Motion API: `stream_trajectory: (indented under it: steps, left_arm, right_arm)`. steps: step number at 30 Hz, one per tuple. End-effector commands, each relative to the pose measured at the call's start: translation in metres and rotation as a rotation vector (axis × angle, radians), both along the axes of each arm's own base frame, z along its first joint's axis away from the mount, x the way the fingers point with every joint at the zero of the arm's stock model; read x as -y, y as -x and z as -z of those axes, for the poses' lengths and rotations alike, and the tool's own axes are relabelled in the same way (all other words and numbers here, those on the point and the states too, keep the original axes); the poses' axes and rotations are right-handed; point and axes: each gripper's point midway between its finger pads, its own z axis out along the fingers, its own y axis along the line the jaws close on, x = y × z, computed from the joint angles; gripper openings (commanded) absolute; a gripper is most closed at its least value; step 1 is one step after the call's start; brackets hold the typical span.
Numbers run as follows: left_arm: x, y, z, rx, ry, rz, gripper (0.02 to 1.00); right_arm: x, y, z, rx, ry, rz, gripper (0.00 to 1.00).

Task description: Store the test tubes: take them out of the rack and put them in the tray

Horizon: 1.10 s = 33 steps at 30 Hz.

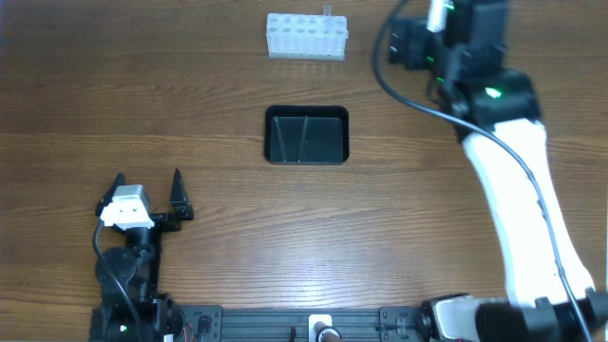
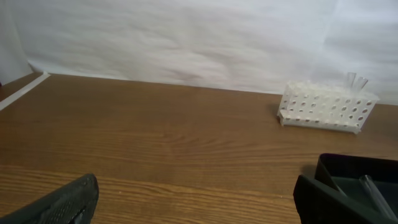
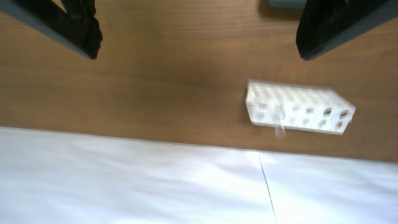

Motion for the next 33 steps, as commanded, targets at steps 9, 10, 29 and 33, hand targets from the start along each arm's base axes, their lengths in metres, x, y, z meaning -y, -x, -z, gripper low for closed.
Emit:
stream_trajectory:
  steps: [9, 10, 29, 33]
  left_arm:
    - [-0.002, 0.000, 0.001, -0.001, -0.012, -0.011, 0.998]
    - [-0.002, 0.000, 0.001, -0.001, -0.012, -0.011, 0.998]
    - [-0.002, 0.000, 0.001, -0.001, -0.012, -0.011, 0.998]
    - [-0.002, 0.000, 0.001, -0.001, -0.012, -0.011, 0.998]
  right_arm:
    - [-0.102, -0.098, 0.082, -0.003, 0.031, -0.018, 0.993]
    - [-0.109, -0.106, 0.089, -0.003, 0.031, -0.024, 0.991]
    - [-0.130, -0.158, 0.177, -0.057, -0.026, 0.114, 0.890]
    - [-0.131, -0.158, 0.185, -0.066, -0.021, 0.114, 0.814]
